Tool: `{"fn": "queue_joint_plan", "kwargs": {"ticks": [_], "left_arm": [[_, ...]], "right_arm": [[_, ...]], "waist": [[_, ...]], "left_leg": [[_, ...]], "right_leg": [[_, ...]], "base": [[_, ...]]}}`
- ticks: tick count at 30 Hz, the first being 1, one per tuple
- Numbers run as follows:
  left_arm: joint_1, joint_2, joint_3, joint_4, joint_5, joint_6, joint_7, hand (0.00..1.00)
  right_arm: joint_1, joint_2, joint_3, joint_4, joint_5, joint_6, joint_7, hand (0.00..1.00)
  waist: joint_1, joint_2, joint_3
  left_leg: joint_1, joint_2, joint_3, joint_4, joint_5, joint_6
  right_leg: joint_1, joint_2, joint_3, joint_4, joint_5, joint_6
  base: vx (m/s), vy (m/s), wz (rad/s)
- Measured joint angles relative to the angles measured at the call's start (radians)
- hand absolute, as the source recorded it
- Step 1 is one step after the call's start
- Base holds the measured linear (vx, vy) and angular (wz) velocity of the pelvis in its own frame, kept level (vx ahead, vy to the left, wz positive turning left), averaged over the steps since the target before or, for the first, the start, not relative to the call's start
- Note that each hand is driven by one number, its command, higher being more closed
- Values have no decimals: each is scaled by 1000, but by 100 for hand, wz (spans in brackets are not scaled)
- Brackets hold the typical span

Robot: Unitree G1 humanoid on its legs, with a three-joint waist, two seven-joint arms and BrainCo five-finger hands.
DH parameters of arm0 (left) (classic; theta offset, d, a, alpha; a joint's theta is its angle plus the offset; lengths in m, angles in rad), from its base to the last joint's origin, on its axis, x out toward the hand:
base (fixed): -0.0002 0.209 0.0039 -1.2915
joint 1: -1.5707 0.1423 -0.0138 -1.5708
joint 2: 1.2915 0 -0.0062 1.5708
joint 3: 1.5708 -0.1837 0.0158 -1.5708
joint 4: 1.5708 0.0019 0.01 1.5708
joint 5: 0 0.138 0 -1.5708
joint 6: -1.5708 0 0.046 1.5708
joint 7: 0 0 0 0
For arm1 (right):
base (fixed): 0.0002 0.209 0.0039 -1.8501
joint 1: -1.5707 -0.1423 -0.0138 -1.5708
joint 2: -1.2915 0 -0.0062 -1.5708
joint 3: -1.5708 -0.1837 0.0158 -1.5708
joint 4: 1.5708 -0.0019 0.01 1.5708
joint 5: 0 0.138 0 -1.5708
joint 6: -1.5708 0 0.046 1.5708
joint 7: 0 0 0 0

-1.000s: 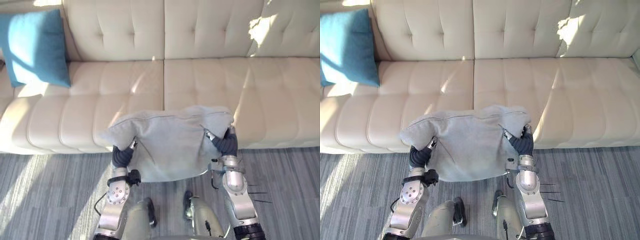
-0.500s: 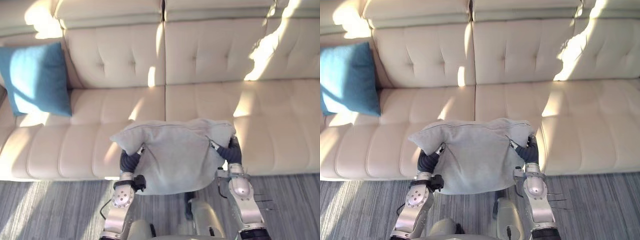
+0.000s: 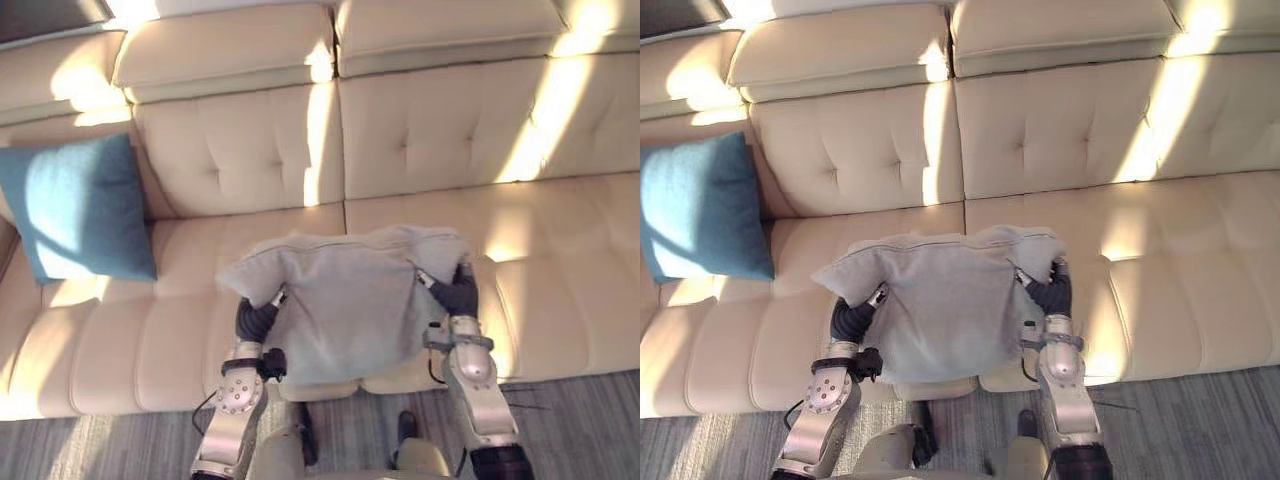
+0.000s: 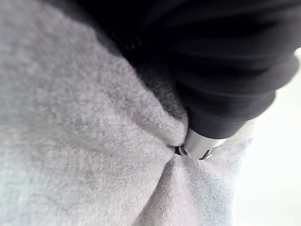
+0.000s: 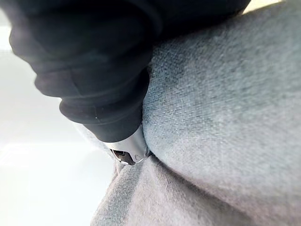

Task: Pick up cushions and gather them together orderly.

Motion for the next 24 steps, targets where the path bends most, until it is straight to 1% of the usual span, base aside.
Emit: {"fn": "queue_joint_plan", "kwargs": {"ticks": [2, 3, 4, 6, 7, 8, 11, 12, 13, 14, 16, 19, 20, 22, 24], "left_arm": [[-78, 17, -1, 44, 0, -2, 23, 100], [-136, 23, -1, 77, 0, -2, 39, 100], [-211, 38, 0, 110, -1, -2, 61, 100], [-325, 58, -1, 163, -1, 0, 91, 100], [-405, 71, -2, 189, -1, 0, 116, 100], [-438, 79, -2, 200, -1, 0, 130, 100], [-636, 132, -2, 264, 1, 0, 198, 100], [-712, 148, 2, 287, 7, 0, 222, 100], [-806, 171, 9, 314, 15, -1, 255, 100], [-845, 179, 12, 326, 19, -1, 262, 100], [-992, 209, 35, 361, 31, -2, 301, 100], [-1101, 243, 41, 409, 52, -3, 324, 100], [-1169, 260, 41, 458, 66, -2, 330, 100], [-1202, 260, 41, 483, 82, -1, 337, 100], [-1253, 261, 41, 519, 99, -1, 349, 100]], "right_arm": [[-92, -7, 1, 39, -19, 2, -31, 100], [-146, -16, 1, 48, -29, 4, -55, 100], [-221, -17, 0, 53, -36, 4, -79, 100], [-327, -32, -1, 72, -38, 4, -120, 100], [-402, -46, -5, 79, -49, 4, -147, 100], [-435, -50, -10, 87, -60, 4, -155, 100], [-620, -78, -31, 162, -97, 6, -214, 100], [-690, -81, -45, 196, -115, 8, -234, 100], [-777, -89, -59, 236, -118, 14, -261, 100], [-810, -96, -64, 249, -118, 18, -270, 100], [-925, -104, -89, 282, -153, 25, -309, 100], [-1011, -108, -103, 312, -159, 25, -341, 100], [-1067, -109, -120, 345, -160, 26, -351, 100], [-1094, -109, -127, 364, -160, 27, -365, 100], [-1140, -118, -132, 395, -159, 27, -382, 100]], "waist": [[-1, 0, 1], [-8, -1, 2], [-12, -5, 20], [-22, -7, 28], [-25, -15, 59], [-26, -17, 71], [-14, -22, 86], [-7, -21, 102], [2, -20, 134], [8, -19, 144], [15, -17, 176], [15, -16, 212], [16, -16, 219], [18, -14, 227], [18, -10, 265]], "left_leg": [[-16, 3, 4, -44, 30, -4], [-34, 4, 3, -67, 50, -4], [-48, 4, 4, -94, 71, 1], [-90, 3, 3, -112, 95, 6], [-97, -1, 5, -114, 102, 10], [-99, -3, 5, -114, 105, 14], [-164, -6, -8, -116, 135, 22], [-180, -9, -16, -130, 155, 22], [-191, -9, -26, -146, 177, 22], [-199, -8, -29, -151, 185, 22], [-235, -10, -43, -202, 233, 26], [-253, -18, -52, -238, 266, 27], [-283, -23, -56, -248, 280, 30], [-298, -26, -62, -249, 287, 29], [-309, -31, -80, -250, 291, 24]], "right_leg": [[-37, 14, 11, -13, 30, -12], [-65, 20, 16, -14, 42, -17], [-95, 27, 27, -15, 62, -22], [-145, 31, 31, -17, 88, -22], [-154, 27, 35, -18, 95, -22], [-157, 26, 36, -18, 97, -20], [-216, 24, 35, -17, 104, -18], [-233, 25, 32, -16, 104, -18], [-249, 29, 29, -10, 104, -18], [-262, 32, 28, -3, 104, -18], [-322, 38, 23, 18, 109, -10], [-359, 38, 17, 36, 110, -8], [-397, 35, 15, 50, 110, -8], [-412, 32, 11, 53, 110, -8], [-423, 26, 5, 64, 108, -4]], "base": [[-28, -18, -21], [-60, -26, -14], [-66, -14, -13], [-139, 5, -11], [-143, 24, -4], [-113, 32, 0], [-112, 10, 12], [-142, -18, 18], [-131, -24, 15], [-142, -30, 10], [-134, -19, 11], [-96, 8, 11], [-72, 14, 10], [-37, 12, 10], [-13, 8, 12]]}}
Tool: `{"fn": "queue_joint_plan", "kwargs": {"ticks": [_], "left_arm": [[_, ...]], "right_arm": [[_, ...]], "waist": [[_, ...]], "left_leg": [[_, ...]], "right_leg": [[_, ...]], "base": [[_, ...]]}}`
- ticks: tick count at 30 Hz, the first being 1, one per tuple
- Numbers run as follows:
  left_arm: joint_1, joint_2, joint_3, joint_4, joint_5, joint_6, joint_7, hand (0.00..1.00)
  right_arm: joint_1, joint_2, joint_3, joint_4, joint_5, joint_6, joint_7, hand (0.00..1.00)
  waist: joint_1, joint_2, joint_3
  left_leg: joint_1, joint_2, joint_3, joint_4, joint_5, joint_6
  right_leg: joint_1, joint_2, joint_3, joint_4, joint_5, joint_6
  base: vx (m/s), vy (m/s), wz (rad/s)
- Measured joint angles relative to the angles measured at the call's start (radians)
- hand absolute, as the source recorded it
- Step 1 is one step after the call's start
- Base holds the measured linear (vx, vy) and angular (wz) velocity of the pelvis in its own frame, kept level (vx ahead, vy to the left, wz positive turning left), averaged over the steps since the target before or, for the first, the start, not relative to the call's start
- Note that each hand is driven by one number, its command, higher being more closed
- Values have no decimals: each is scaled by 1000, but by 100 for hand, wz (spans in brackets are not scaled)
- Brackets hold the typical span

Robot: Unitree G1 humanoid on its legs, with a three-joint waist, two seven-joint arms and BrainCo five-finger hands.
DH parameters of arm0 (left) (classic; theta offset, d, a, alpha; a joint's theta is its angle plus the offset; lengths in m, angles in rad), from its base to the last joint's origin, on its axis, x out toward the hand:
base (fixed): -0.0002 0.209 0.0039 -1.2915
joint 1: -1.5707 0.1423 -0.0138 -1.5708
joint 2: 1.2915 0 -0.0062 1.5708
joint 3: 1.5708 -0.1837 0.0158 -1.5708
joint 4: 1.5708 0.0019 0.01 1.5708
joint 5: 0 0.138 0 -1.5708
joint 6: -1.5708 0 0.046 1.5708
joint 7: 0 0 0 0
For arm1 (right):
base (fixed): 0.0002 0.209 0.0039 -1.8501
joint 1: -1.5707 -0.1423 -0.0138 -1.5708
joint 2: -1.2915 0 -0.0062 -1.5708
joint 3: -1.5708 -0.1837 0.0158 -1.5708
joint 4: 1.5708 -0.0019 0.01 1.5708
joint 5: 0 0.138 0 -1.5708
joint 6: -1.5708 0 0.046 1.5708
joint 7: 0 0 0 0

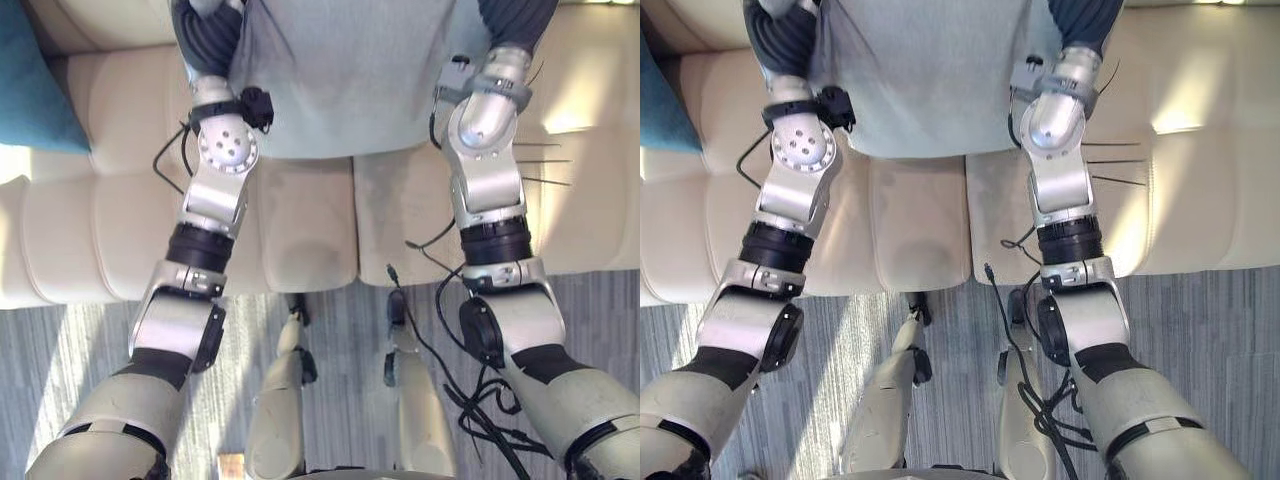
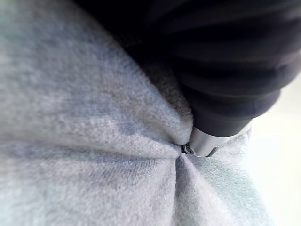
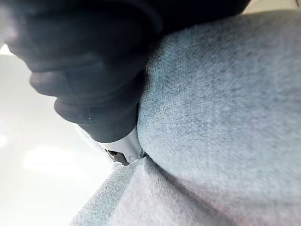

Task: Pick up cushions and gather them together orderly.

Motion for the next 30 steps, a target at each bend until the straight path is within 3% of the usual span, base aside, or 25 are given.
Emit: {"fn": "queue_joint_plan", "kwargs": {"ticks": [1, 2, 6, 14, 19, 20, 24, 28, 30], "left_arm": [[-18, 5, 0, 13, 2, 0, 1, 100], [-51, 18, 0, 40, 2, 0, 0, 0], [-166, 40, 11, 105, 2, 5, 20, 0], [-198, 74, 81, 87, 5, 0, 34, 0], [-183, 142, 132, 81, -13, -1, -9, 0], [-145, 192, 172, 50, -44, -2, -28, 0], [-37, 273, 213, 3, -85, -2, -62, 0], [149, 279, 273, -67, -132, -3, -106, 0], [304, 247, 276, -150, -160, -16, -138, 0]], "right_arm": [[-15, -5, 0, 12, 0, -1, 0, 0], [-44, -12, 0, 38, 1, -1, 0, 0], [-122, -62, -11, 74, 5, -1, -18, 0], [-157, -116, -26, 19, 6, -1, -34, 0], [-138, -220, -37, -10, 76, -1, 16, 0], [-118, -274, -37, -42, 128, -3, 55, 0], [-25, -376, -40, -115, 188, -10, 116, 0], [155, -397, -49, -209, 251, -12, 176, 0], [306, -396, -55, -276, 264, -14, 208, 0]], "waist": [[-1, 2, 2], [-3, 2, 2], [-4, 2, 40], [-5, 2, 42], [-3, 2, 42], [-5, 2, 42], [-2, 1, 42], [-4, 0, 41], [-4, -2, 40]], "left_leg": [[-14, -1, -2, 0, 3, -2], [-39, -2, -5, 0, 10, -3], [-104, 0, -27, -16, 39, -11], [-181, 3, -23, 1, 39, -11], [-188, 15, -18, 23, 39, -12], [-183, 18, -14, 25, 38, -12], [-168, 25, 0, 21, 32, -18], [-125, 35, 11, 21, 17, -3], [-93, 34, 20, 21, 10, 6]], "right_leg": [[-15, -1, -6, 6, -1, 1], [-41, -3, -7, 12, -1, 1], [-115, -2, -23, 37, 0, 1], [-193, -3, -25, 58, -1, 1], [-206, 0, -25, 95, -1, 0], [-206, 1, -24, 105, -2, -2], [-204, 9, -17, 122, -19, -11], [-170, 20, -13, 134, -27, -15], [-148, 18, -9, 152, -45, -15]], "base": [[-17, 1, 9], [-22, -1, 8], [-3, 0, 8], [20, -6, 0], [-1, -8, -1], [-16, -38, -4], [-29, -52, -3], [-44, -85, -6], [-19, -98, 1]]}}
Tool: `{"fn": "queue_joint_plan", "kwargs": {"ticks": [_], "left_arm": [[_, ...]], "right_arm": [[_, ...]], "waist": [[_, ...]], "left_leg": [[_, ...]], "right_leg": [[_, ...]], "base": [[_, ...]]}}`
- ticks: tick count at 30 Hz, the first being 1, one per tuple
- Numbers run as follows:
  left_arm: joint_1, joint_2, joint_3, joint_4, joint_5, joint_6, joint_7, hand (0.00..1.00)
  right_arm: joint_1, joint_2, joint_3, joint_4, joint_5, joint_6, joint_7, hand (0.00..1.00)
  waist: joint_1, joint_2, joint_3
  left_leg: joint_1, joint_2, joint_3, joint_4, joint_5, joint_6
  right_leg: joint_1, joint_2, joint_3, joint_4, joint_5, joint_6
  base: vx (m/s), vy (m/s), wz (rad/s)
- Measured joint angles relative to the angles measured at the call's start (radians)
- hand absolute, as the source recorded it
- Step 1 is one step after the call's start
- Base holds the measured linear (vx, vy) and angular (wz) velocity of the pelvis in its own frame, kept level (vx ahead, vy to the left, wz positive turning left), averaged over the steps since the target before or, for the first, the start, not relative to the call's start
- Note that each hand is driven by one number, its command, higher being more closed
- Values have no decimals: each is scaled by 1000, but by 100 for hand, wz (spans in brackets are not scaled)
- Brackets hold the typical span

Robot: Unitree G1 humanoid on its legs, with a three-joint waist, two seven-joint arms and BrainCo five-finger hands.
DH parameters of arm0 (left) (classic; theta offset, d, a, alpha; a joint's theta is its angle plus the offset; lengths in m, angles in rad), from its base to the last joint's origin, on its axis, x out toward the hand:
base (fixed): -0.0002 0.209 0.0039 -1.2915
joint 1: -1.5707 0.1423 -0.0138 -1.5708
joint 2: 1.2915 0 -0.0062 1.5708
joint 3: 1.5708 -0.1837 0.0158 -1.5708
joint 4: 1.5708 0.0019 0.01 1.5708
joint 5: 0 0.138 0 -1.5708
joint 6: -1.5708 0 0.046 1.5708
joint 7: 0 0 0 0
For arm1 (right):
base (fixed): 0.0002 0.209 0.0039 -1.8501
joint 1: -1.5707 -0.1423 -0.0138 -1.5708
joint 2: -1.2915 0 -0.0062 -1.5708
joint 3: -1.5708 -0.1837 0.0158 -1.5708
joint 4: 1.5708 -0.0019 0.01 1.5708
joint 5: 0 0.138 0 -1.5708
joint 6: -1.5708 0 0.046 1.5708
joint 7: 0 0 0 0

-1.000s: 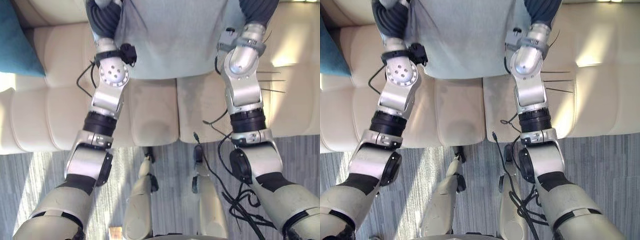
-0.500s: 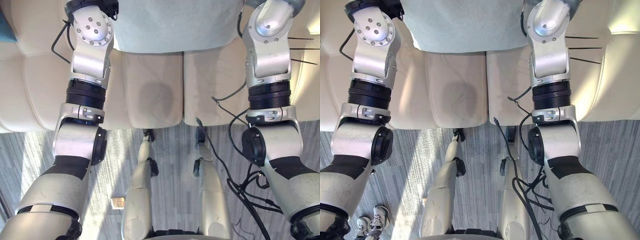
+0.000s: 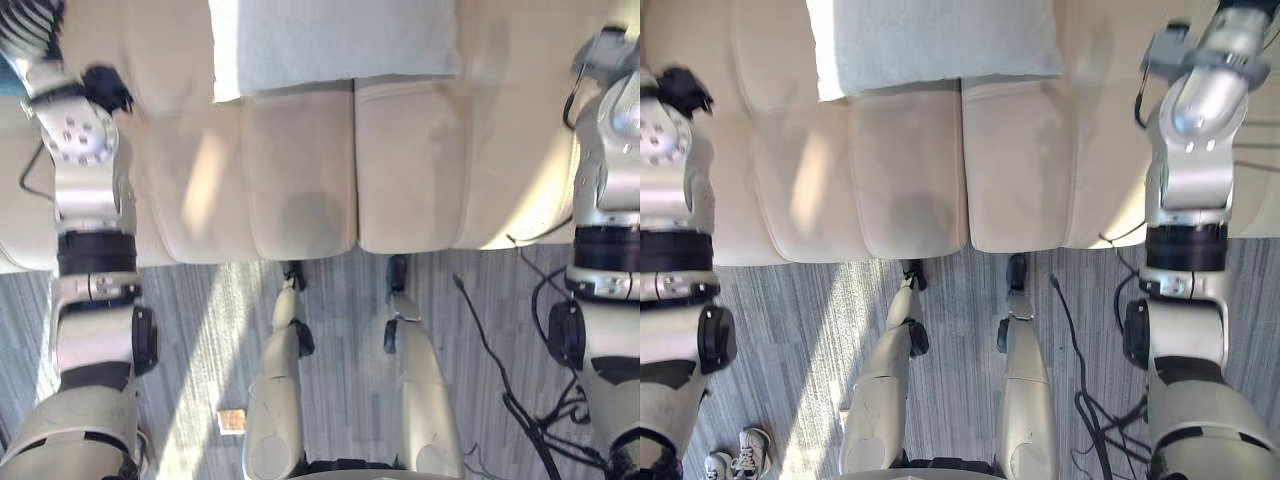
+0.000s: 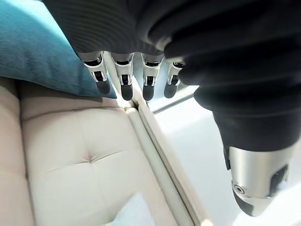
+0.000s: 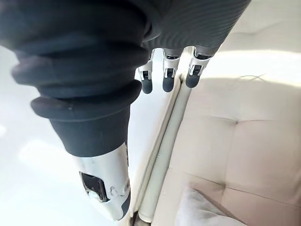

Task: Pick up cushions and gather them together orderly.

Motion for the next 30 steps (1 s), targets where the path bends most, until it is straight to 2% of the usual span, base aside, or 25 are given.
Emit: {"fn": "queue_joint_plan", "kwargs": {"ticks": [2, 4, 5, 7, 10, 12, 14, 17, 22, 25, 29, 30], "left_arm": [[129, -53, -1, -64, -23, -9, -31, 0], [351, -171, -6, -138, -43, -27, -92, 0], [404, -203, -14, -153, -43, -27, -109, 0], [617, -313, -69, -159, -39, -25, -179, 0], [812, -397, -126, -139, 4, -14, -252, 0], [903, -428, -128, -86, 38, -7, -286, 0], [961, -449, -124, 29, 73, 10, -319, 0], [975, -457, -118, 184, 107, 24, -337, 0], [988, -451, -62, 362, 170, 45, -352, 0], [1005, -436, -41, 399, 180, 48, -352, 0], [993, -429, -43, 403, 179, 50, -351, 0], [980, -428, -46, 402, 177, 50, -349, 0]], "right_arm": [[144, 11, -4, -45, 28, 0, 33, 0], [381, 87, -18, -102, 55, -4, 96, 0], [438, 109, -18, -104, 57, -5, 111, 0], [655, 210, -15, -103, 53, -5, 170, 0], [862, 332, -16, -65, -34, -3, 225, 0], [956, 398, -16, 4, -92, -2, 247, 0], [1034, 441, -21, 145, -127, 4, 272, 0], [1070, 454, -36, 317, -144, 11, 278, 0], [1069, 449, -107, 520, -182, 23, 295, 0], [1068, 444, -111, 582, -185, 31, 298, 0], [1050, 451, -110, 587, -185, 43, 298, 0], [1033, 455, -106, 585, -185, 44, 297, 0]], "waist": [[0, -1, -2], [-3, -4, -24], [-4, -5, -29], [-1, -8, -78], [2, -13, -98], [4, -19, -151], [2, -25, -209], [-2, -26, -261], [-3, -31, -294], [-2, -44, -304], [0, -61, -302], [0, -65, -302]], "left_leg": [[30, 0, -1, 0, -4, 4], [66, -1, -9, 11, -23, 4], [75, -1, -13, 17, -31, 2], [105, -1, -22, 32, -53, -6], [196, -10, -30, 43, -79, -12], [236, -10, -32, 60, -116, -12], [302, -13, -31, 61, -129, -17], [359, -16, -34, 56, -137, -27], [460, -20, -27, 37, -152, -36], [525, -25, -16, 13, -154, -38], [518, -20, 14, 32, -159, -38], [483, -9, 25, 76, -175, -38]], "right_leg": [[32, 0, -1, 2, -10, 1], [78, -5, -19, 8, -35, -3], [92, -6, -24, 7, -42, -4], [133, -10, -33, 11, -66, -6], [230, -23, -51, 31, -110, -5], [279, -25, -55, 29, -131, -6], [351, -31, -61, 17, -151, -5], [422, -33, -71, -19, -156, -4], [541, -31, -68, -93, -140, 6], [591, -31, -50, -125, -128, 12], [581, -27, -23, -133, -101, 15], [562, -22, -6, -127, -86, 16]], "base": [[6, -91, 8], [33, -102, 15], [57, -111, 21], [81, -105, 17], [112, -103, 18], [101, -59, 8], [130, -35, 5], [91, -11, 3], [66, 10, -6], [18, 19, -16], [-3, 19, -22], [-48, 6, -39]]}}
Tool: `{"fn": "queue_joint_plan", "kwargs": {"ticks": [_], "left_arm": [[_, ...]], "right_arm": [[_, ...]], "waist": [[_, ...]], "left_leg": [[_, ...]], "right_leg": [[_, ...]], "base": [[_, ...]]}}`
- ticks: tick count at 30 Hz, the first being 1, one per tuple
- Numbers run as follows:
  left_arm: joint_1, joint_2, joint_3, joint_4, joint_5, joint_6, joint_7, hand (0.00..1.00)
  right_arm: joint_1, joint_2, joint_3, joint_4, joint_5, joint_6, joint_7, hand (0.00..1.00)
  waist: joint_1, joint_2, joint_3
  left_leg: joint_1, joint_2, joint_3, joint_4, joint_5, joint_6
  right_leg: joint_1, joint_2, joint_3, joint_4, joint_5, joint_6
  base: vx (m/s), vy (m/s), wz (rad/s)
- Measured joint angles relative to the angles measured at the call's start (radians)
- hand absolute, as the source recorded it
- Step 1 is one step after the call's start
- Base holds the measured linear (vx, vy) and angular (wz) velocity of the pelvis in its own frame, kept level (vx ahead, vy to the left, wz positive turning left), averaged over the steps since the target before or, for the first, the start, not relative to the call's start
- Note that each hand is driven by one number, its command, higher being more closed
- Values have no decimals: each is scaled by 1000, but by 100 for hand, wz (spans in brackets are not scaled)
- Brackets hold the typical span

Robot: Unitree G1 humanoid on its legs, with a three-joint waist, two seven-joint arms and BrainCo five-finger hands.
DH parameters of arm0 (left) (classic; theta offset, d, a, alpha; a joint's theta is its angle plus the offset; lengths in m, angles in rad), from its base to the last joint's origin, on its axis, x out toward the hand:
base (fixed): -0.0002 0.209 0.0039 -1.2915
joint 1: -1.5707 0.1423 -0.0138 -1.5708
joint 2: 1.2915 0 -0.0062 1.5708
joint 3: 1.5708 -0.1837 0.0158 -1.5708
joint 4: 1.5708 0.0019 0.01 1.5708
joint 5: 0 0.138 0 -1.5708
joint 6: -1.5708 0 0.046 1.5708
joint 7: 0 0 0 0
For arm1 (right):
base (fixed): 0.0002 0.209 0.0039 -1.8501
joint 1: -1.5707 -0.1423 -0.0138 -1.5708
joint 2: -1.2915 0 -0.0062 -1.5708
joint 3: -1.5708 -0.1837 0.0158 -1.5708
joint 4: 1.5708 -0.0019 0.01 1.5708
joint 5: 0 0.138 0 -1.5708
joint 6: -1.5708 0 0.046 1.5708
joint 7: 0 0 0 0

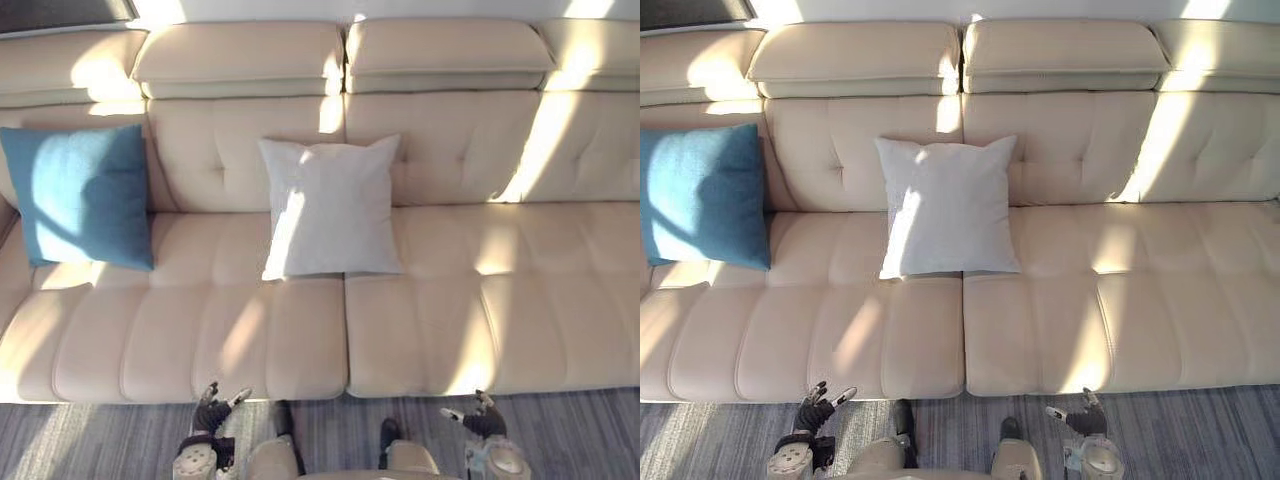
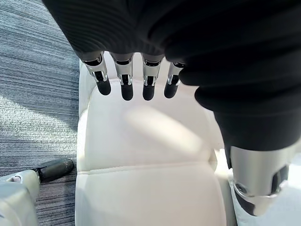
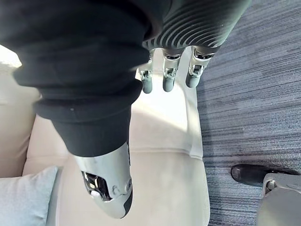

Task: Pick up cushions and gather them together orderly.

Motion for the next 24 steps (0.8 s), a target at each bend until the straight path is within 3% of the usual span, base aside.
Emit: {"fn": "queue_joint_plan", "kwargs": {"ticks": [2, 3, 4, 5, 6, 8, 9, 10, 11, 12, 13, 14, 15, 16, 17, 20, 22, 24], "left_arm": [[-26, -5, -2, -17, -2, 1, 1, 0], [-26, -18, 4, -51, -4, -2, 4, 0], [-30, -23, -4, -74, -18, -5, 5, 0], [-30, -23, -5, -82, -20, -5, 5, 0], [-21, -27, -5, -108, -25, -6, 8, 0], [-4, -27, -4, -126, -30, -6, 16, 0], [-2, -43, 0, -130, -39, -1, 27, 0], [5, -70, -2, -142, -42, 1, 27, 0], [7, -79, -7, -150, -44, 1, 27, 0], [6, -99, -10, -155, -61, 3, 27, 0], [10, -112, -13, -150, -63, 6, 27, 0], [4, -123, -26, -150, -69, 8, 25, 0], [6, -125, -34, -151, -69, 8, 24, 0], [11, -127, -41, -153, -68, 8, 24, 0], [13, -126, -44, -154, -67, 8, 22, 0], [6, -124, -44, -157, -67, 8, 21, 0], [5, -125, -48, -157, -67, 8, 21, 0], [5, -116, -53, -156, -67, 8, 23, 0]], "right_arm": [[-20, 4, 2, -3, 3, 0, -2, 0], [-30, 8, 4, -6, 5, 3, -4, 0], [-24, 23, 17, -12, 6, 6, -5, 0], [-13, 30, 20, -11, 7, 6, -5, 0], [5, 36, 45, -9, 9, 6, -4, 0], [11, 35, 66, -10, 9, 6, -5, 0], [-10, 23, 66, -11, 10, 5, -7, 0], [-22, 9, 63, -22, 15, 2, -11, 0], [-25, 6, 63, -32, 20, 0, -13, 0], [-36, 2, 63, -37, 35, 0, -19, 0], [-42, -4, 62, -36, 46, 2, -23, 0], [-53, -3, 40, -28, 54, 6, -28, 0], [-47, -2, 22, -27, 55, 10, -29, 0], [-41, -5, 15, -28, 55, 10, -30, 0], [-44, -7, 15, -32, 54, 9, -32, 0], [-62, -14, 11, -51, 53, 6, -31, 0], [-68, -6, 9, -50, 53, 5, -30, 0], [-65, 5, 9, -49, 52, 5, -28, 0]], "waist": [[-1, -5, 2], [2, 15, 10], [-2, 11, 19], [1, 11, 21], [2, -10, 14], [8, -34, 3], [13, -27, -3], [39, 3, -8], [53, 8, -7], [56, 19, 1], [54, 39, 11], [45, 42, 27], [42, 49, 23], [30, 30, 31], [24, 30, 30], [24, 33, 29], [23, 38, 27], [20, 22, 27]], "left_leg": [[-78, 23, 12, 115, -41, 21], [-100, 70, 26, 149, -68, 46], [-103, 72, 15, 178, -74, 54], [-103, 69, 8, 188, -77, 59], [-104, 59, -5, 200, -74, 57], [-128, 49, -17, 214, -52, 43], [-158, 64, -19, 202, -16, 32], [-183, 89, -14, 156, 10, 25], [-196, 94, -13, 132, 15, 21], [-218, 97, -18, 80, 20, 10], [-217, 105, -21, 59, 15, 1], [-217, 110, -29, 34, -4, -35], [-212, 101, -30, 70, -4, -36], [-199, 82, -40, 166, -8, -32], [-173, 58, -51, 259, -62, -27], [-110, 38, -90, 342, -208, -27], [-45, 9, -128, 272, -249, -22], [-8, -11, -110, 199, -231, -20]], "right_leg": [[-64, 5, 15, 45, 34, 20], [-93, 18, 6, 149, 9, 6], [-149, 3, -4, 454, -90, -25], [-151, -2, -2, 560, -111, -19], [-128, -14, 7, 702, -127, -5], [-67, -17, 21, 690, -143, 10], [-48, 10, 11, 596, -215, 15], [-46, 39, -18, 497, -260, -9], [-41, 49, -27, 453, -283, -19], [-30, 65, -44, 344, -327, -65], [-28, 74, -50, 317, -313, -75], [-25, 79, -77, 275, -273, -99], [-24, 75, -90, 257, -252, -111], [-23, 60, -106, 244, -235, -123], [-31, 53, -106, 234, -215, -126], [-61, 55, -82, 210, -167, -117], [-61, 57, -63, 198, -147, -101], [-61, 49, -36, 163, -116, -78]], "base": [[-104, 5, -41], [-180, -26, -22], [-174, -46, -4], [-166, -93, 28], [-163, -145, 34], [-201, -198, 20], [-260, -197, -22], [-286, -193, -35], [-317, -193, -35], [-324, -192, -12], [-318, -144, 13], [-281, -92, 27], [-239, -72, 37], [-250, -102, 28], [-195, -69, 17], [-186, 33, -19], [-125, 97, -23], [-189, 140, -33]]}}
